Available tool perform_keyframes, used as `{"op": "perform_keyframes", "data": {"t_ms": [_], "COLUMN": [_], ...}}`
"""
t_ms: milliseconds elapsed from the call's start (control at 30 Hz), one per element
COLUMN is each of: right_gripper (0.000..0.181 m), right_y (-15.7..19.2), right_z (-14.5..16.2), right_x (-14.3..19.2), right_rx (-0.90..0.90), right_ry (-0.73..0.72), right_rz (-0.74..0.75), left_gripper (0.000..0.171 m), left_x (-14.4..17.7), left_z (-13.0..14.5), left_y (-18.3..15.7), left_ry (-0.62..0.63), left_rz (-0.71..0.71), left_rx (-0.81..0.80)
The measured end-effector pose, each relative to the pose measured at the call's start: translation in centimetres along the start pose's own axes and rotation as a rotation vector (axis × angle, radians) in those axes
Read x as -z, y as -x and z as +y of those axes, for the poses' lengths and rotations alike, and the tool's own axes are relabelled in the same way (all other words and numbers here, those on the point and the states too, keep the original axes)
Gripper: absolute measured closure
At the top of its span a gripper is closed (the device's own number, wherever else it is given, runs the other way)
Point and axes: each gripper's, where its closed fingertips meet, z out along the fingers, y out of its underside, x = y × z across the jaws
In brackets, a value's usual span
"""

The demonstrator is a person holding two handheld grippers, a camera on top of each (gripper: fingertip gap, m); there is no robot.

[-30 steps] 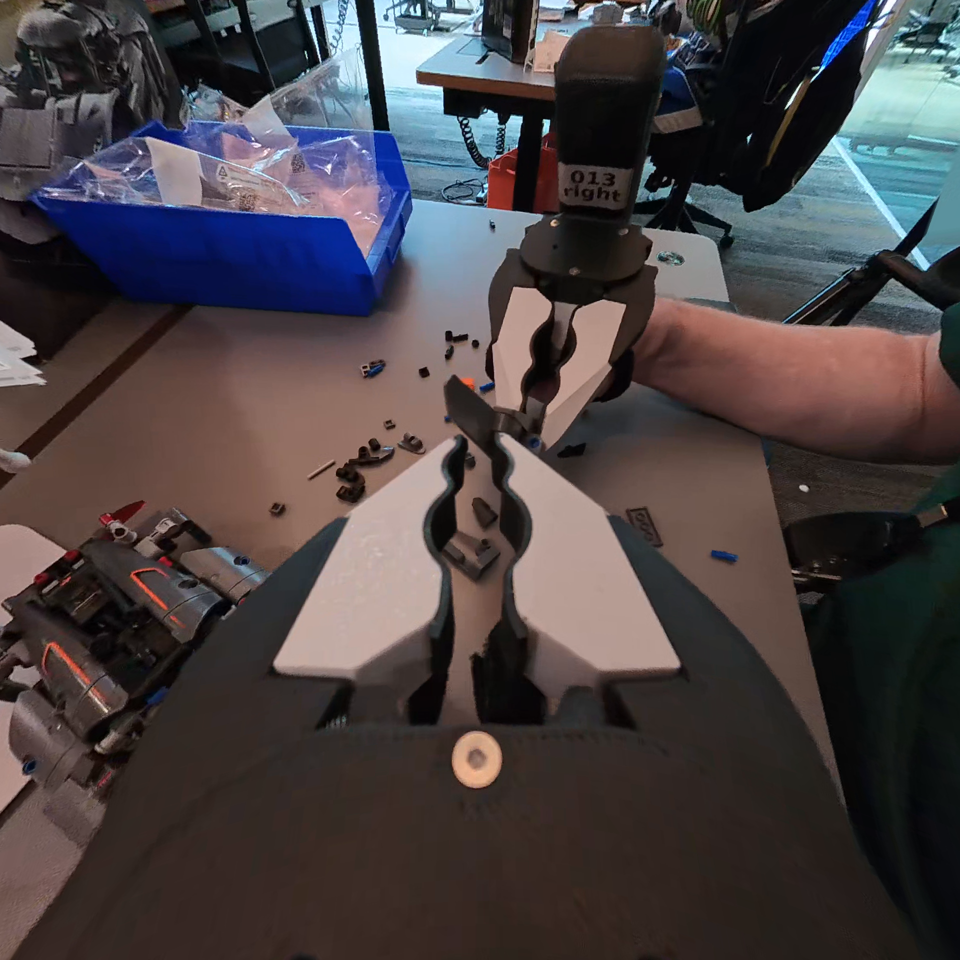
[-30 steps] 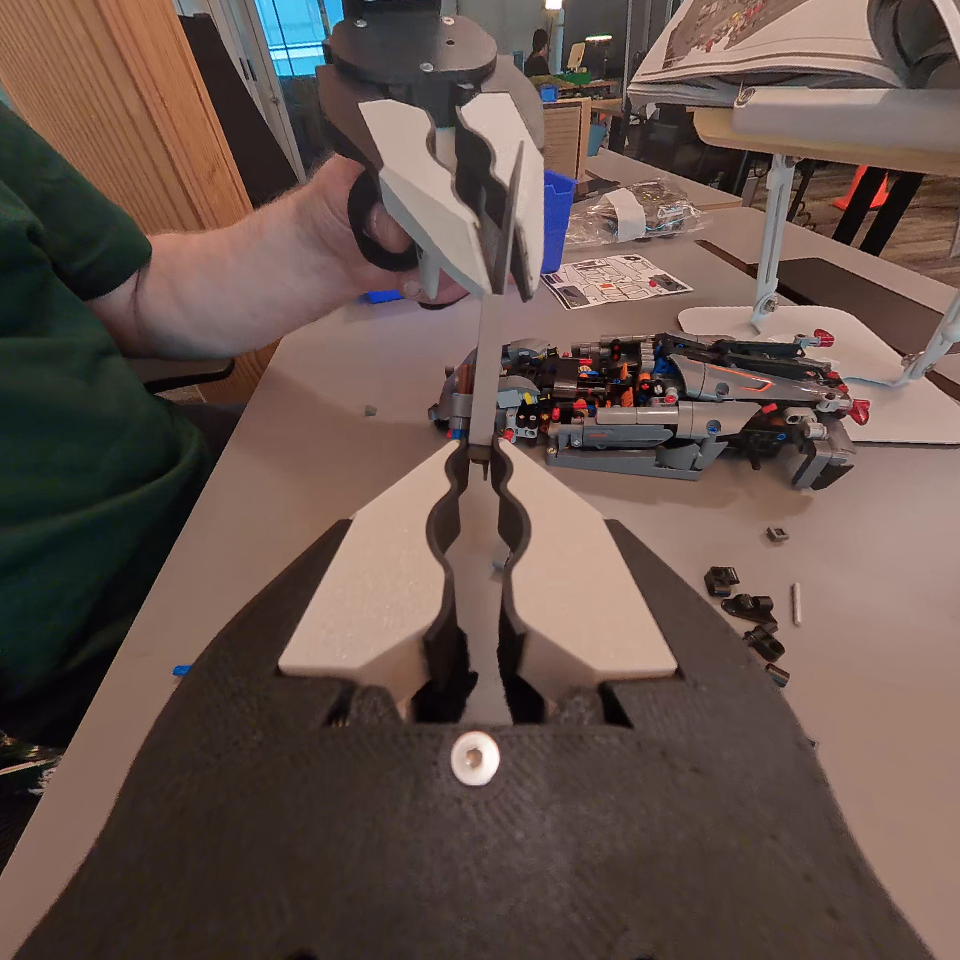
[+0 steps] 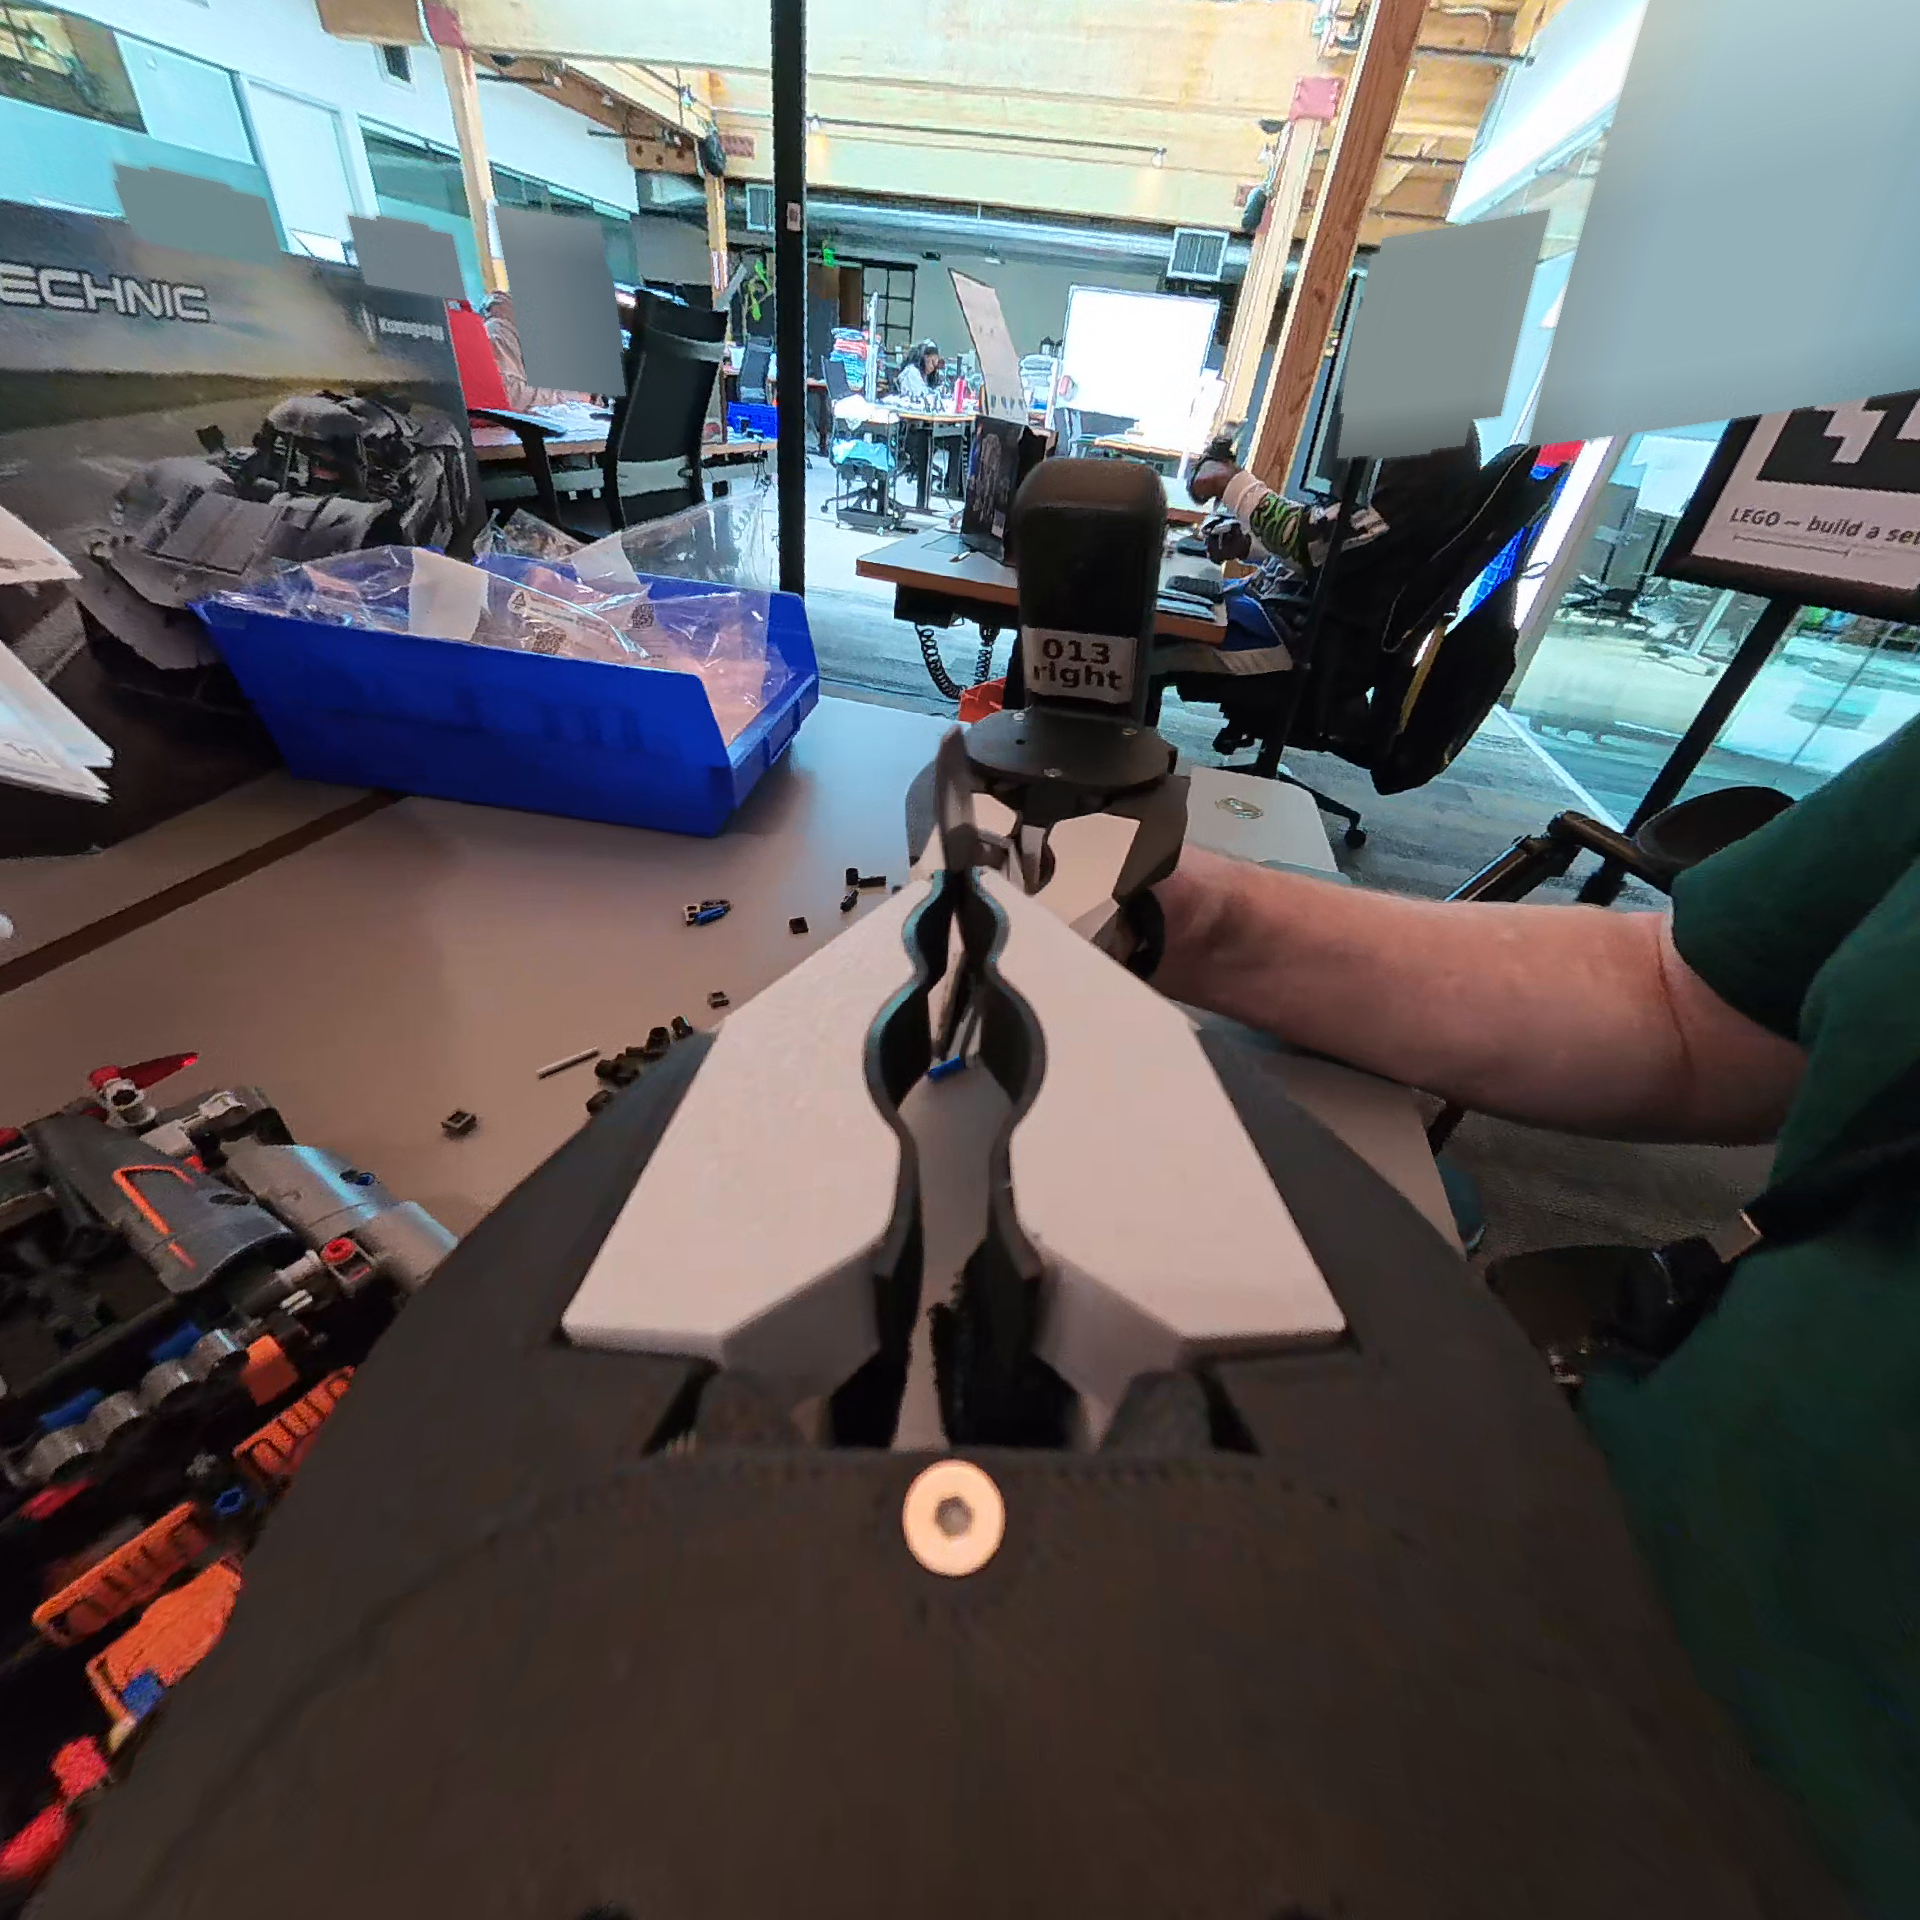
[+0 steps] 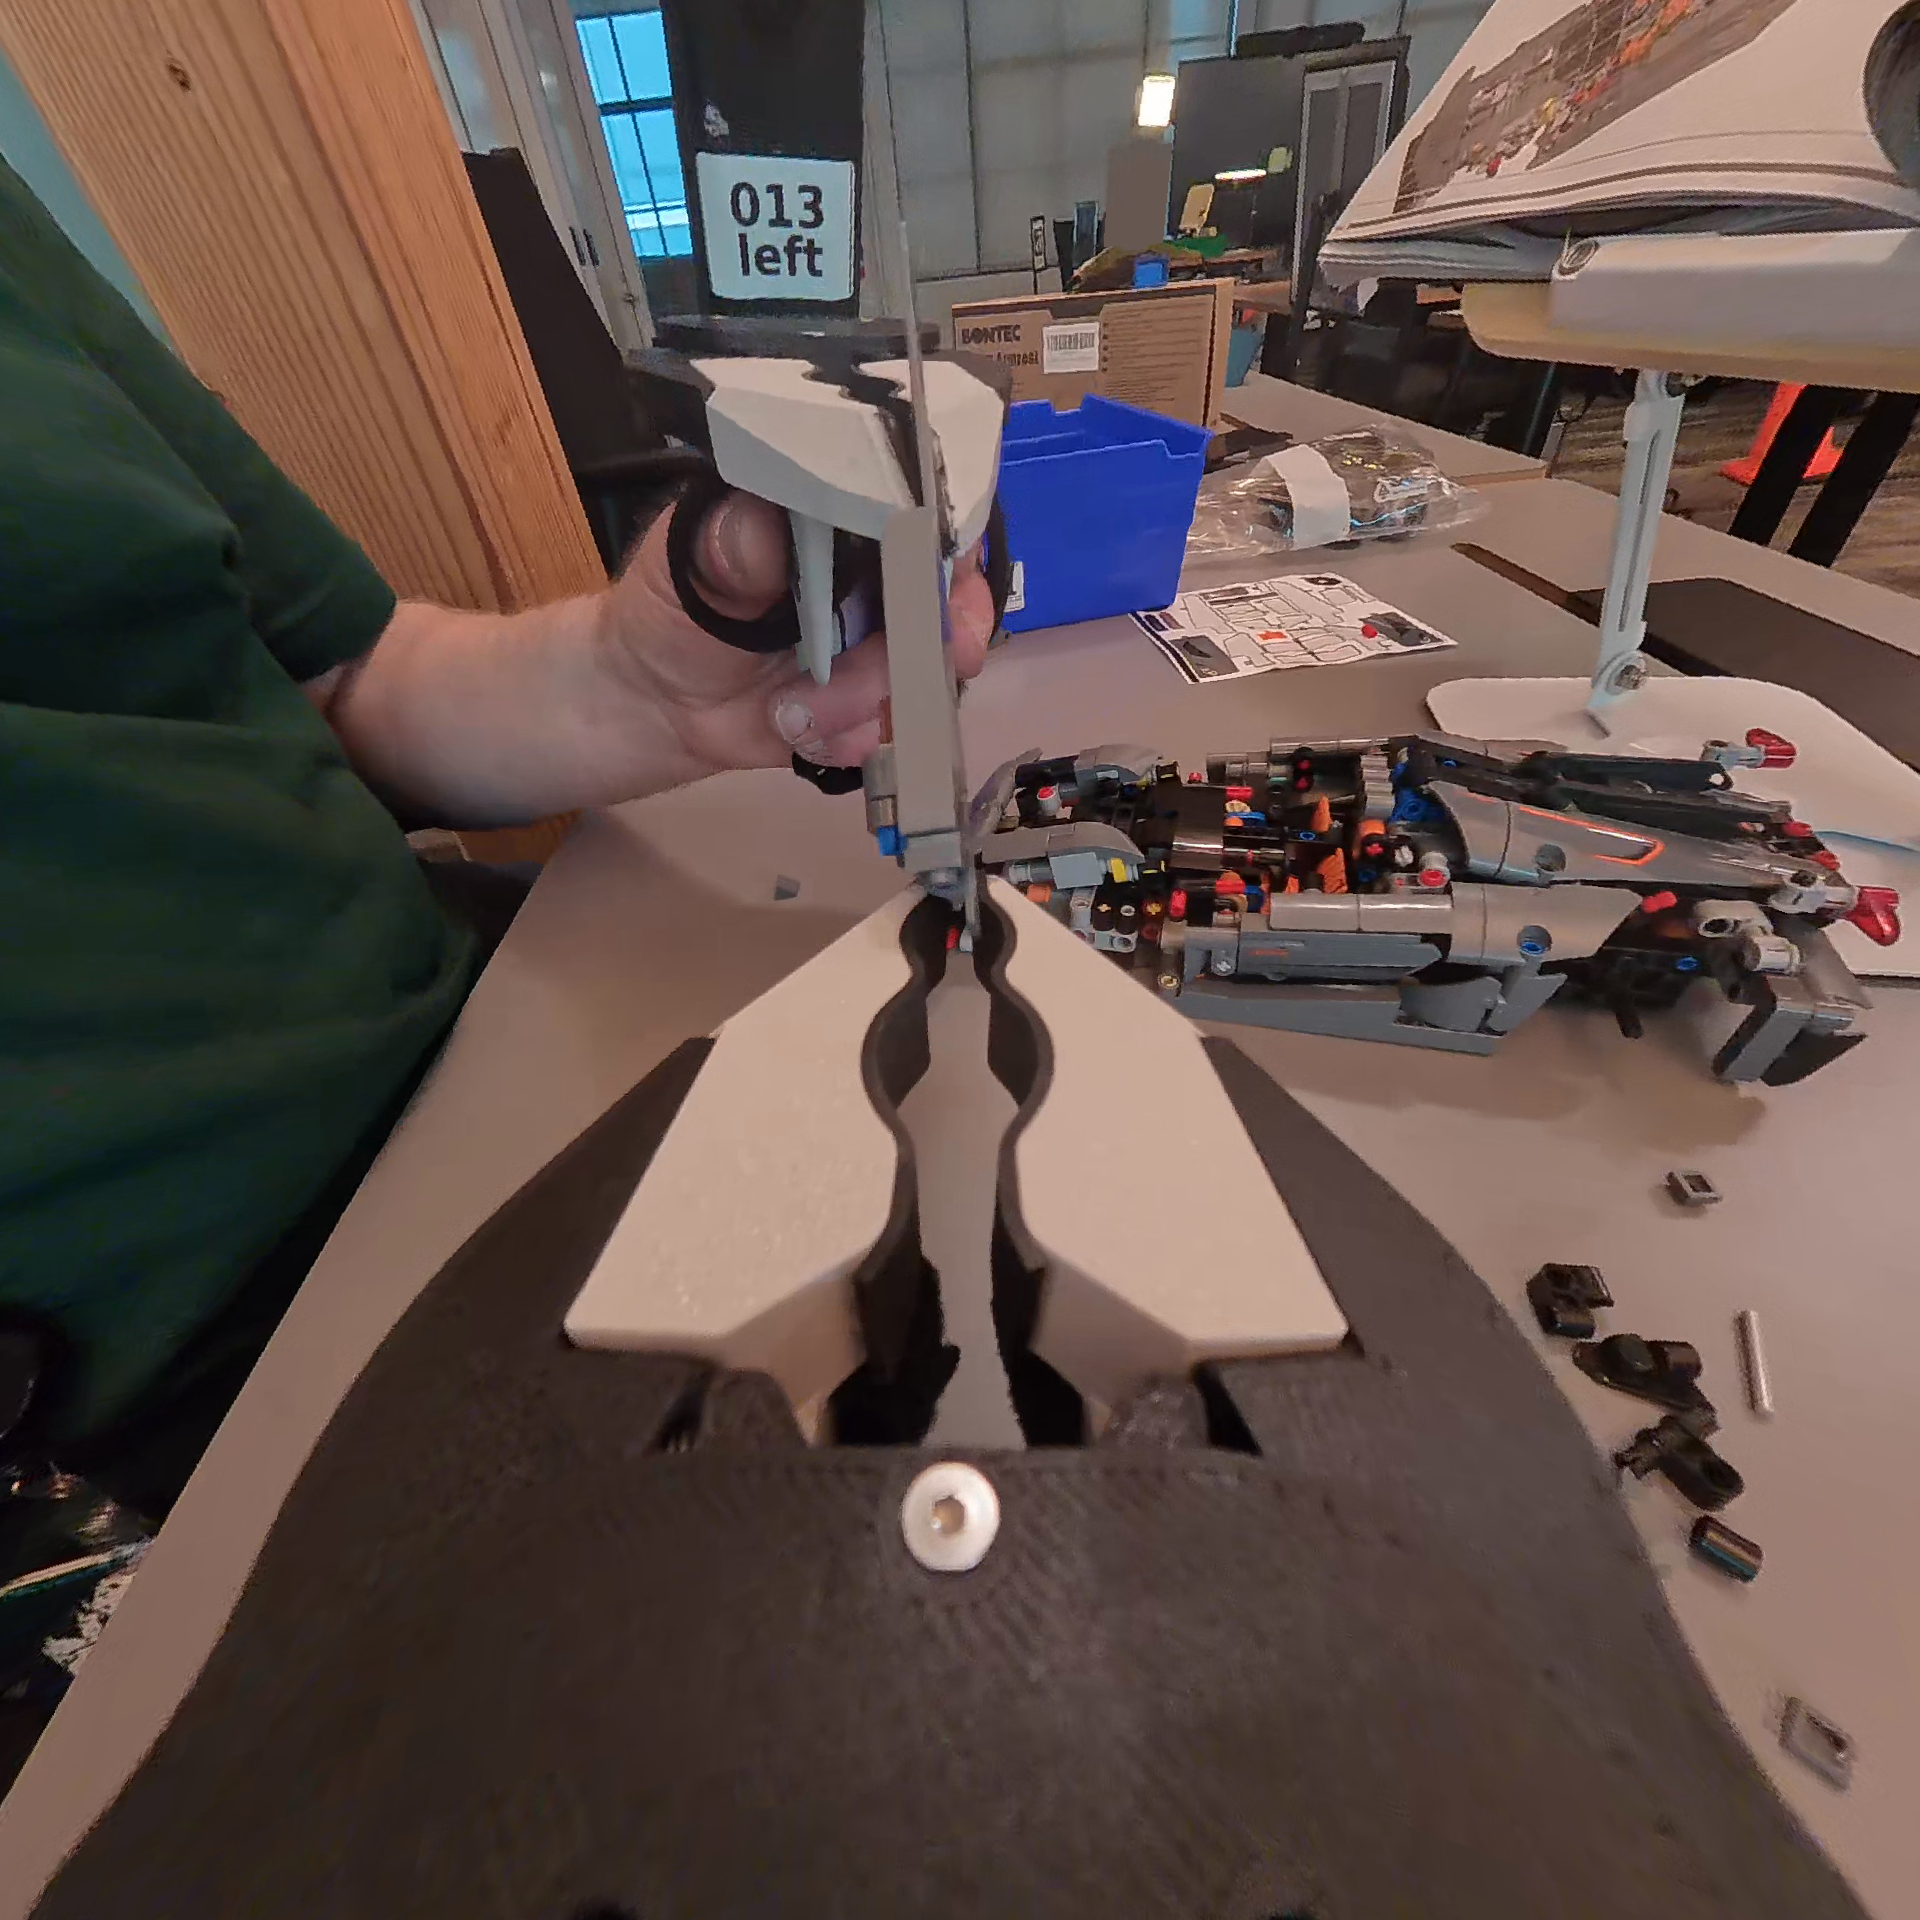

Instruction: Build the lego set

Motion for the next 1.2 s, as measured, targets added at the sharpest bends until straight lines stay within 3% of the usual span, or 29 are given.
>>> {"op": "perform_keyframes", "data": {"t_ms": [800, 1033, 1200], "right_gripper": [0.180, 0.149, 0.159], "right_y": [0.3, -0.7, -0.1], "right_z": [0.3, -0.4, -1.3], "right_x": [-0.7, -0.4, -0.6], "right_rx": [-0.012, -0.011, 0.045], "right_ry": [0.006, -0.007, -0.022], "right_rz": [-0.027, 0.047, 0.061], "left_gripper": [0.171, 0.171, 0.171], "left_x": [0.8, 1.1, 0.7], "left_z": [0.6, 0.1, 0.3], "left_y": [0.2, 0.6, 0.3], "left_ry": [-0.034, -0.070, -0.058], "left_rz": [0.006, -0.029, -0.032], "left_rx": [0.063, 0.079, 0.077]}}
